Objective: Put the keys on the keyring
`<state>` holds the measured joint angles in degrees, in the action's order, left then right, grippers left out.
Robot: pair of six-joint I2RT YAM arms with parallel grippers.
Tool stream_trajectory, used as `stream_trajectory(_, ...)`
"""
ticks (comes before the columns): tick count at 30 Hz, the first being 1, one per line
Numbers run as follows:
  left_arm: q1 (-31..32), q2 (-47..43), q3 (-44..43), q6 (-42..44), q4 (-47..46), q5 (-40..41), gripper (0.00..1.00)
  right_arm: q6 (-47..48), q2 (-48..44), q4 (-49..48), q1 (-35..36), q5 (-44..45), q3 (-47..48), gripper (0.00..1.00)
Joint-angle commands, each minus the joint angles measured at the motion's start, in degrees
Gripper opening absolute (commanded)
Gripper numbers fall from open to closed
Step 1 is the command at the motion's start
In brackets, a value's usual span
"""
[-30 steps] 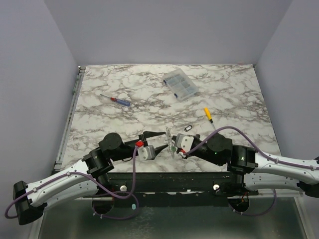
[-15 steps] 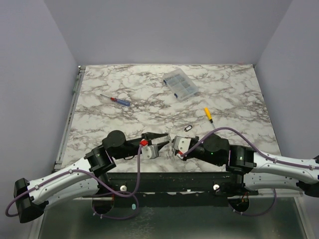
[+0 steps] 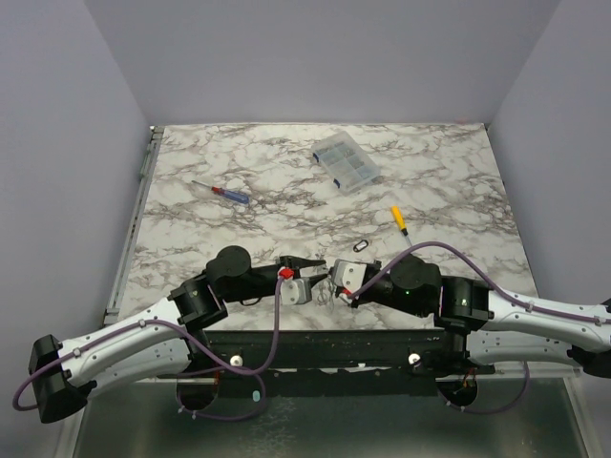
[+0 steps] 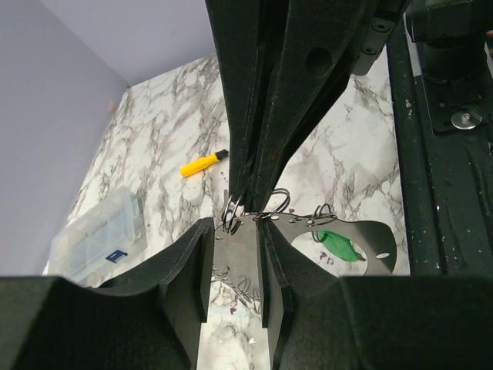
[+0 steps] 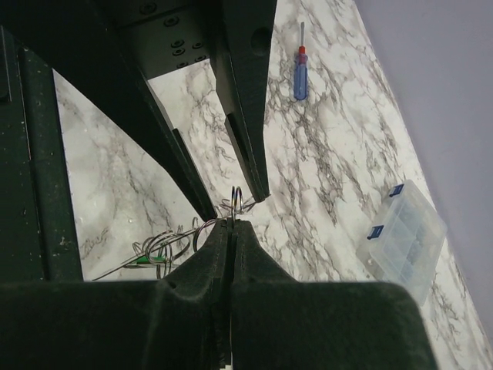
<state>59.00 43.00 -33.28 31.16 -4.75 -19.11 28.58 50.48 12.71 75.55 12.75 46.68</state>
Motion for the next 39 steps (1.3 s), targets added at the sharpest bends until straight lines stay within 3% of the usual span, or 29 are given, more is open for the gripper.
stream_trajectory(1, 0.15, 0.82, -2.8, 0.83, 0.21, -3.02, 0.32, -0.54, 0.08, -0.32, 0.13, -1.25, 2.29, 0.01)
stream_trajectory(5, 0.19, 0.7, -3.02, 0.82, 0.26, -2.98, 0.29, -0.63, 0.35, -0.41, 0.15, -1.37, 2.19, 0.01)
stream_trajectory(8, 0.15, 0.51, -3.1, 0.9, 0.73, -2.9, 0.15, -0.63, 0.44, -0.16, 0.19, -1.2, 2.27, 0.01)
stream_trajectory(10, 0.19, 0.57, -3.26, 0.92, 1.17, -2.85, 0.12, -0.55, 0.24, 0.11, 0.17, -0.86, 2.36, 0.01)
stream_trajectory(12, 0.15, 0.74, -3.6, 1.03, 1.83, -2.87, 0.16, -0.39, 0.11, 0.4, 0.13, -0.57, 2.47, 0.01)
stream_trajectory(17, 0.19, 0.84, -4.35, 1.84, 3.2, -2.66, 0.36, -0.45, 0.3, 1.17, 0.13, -0.66, 2.88, 0.01)
stream_trajectory(19, 0.15, 0.98, -4.59, 1.99, 3.5, -2.68, 0.36, -0.58, 0.37, 1.18, 0.13, -0.68, 2.88, 0.01)
stream_trajectory(26, 0.15, 1.79, -5.11, 2.31, 3.91, -2.67, 0.13, -0.72, 0.63, 0.83, 0.13, -0.89, 2.76, 0.01)
stream_trajectory(28, 0.17, 2.05, -5.13, 2.64, 4.15, -2.75, 0.0, -0.71, 0.62, 0.74, 0.16, -0.98, 2.8, 0.01)
stream_trajectory(33, 0.15, 1.44, -5.96, 1.78, 4.36, -2.21, 0.0, -0.89, 0.0, -1.07, 0.16, 0.24, 1.85, 0.01)
stream_trajectory(34, 0.2, 0.96, -6.08, 1.37, 4.02, -2.29, 0.0, -1.56, -0.29, -2.16, 0.15, 1.18, 1.36, 0.04)
stream_trajectory(37, 0.15, -1.49, -4.79, -1.25, -0.02, -2.33, 0.0, -3.55, -1.87, -6.21, 0.19, 2.5, -0.74, 0.32)
stream_trajectory(39, 0.17, -3.19, -3.97, -3.55, -3.39, -2.76, 0.0, -3.97, -3.56, -9.06, 0.13, 1.1, -2.52, 0.44)
